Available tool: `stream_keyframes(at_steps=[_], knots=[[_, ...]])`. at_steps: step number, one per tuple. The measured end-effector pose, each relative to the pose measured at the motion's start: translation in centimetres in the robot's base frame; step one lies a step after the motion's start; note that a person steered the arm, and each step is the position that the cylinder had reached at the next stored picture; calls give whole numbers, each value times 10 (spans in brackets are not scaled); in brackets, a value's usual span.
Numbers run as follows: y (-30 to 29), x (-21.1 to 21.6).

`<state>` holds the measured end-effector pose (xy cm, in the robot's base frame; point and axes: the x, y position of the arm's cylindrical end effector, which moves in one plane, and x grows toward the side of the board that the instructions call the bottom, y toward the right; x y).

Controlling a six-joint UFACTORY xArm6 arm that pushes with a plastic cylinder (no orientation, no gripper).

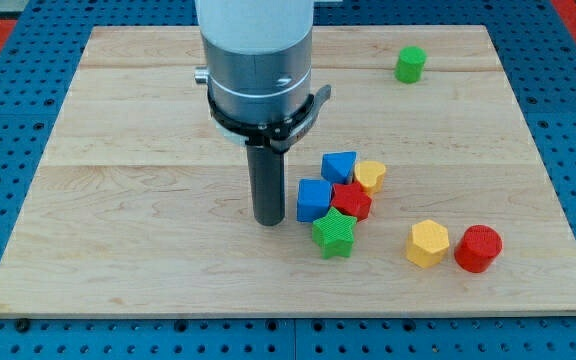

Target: Push the cube into the red star

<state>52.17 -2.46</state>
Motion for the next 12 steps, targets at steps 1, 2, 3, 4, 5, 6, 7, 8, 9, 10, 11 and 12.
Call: stream_keyframes(at_steps=[1,2,3,4,5,6,7,8,9,10,11,12], knots=[[-5,2],[-36,-7],[8,-42],[47,-55],[63,-55],[54,-46],[42,-32],[20,-19],[-39,-4],[-40,-3],[-4,-2],[41,-2]])
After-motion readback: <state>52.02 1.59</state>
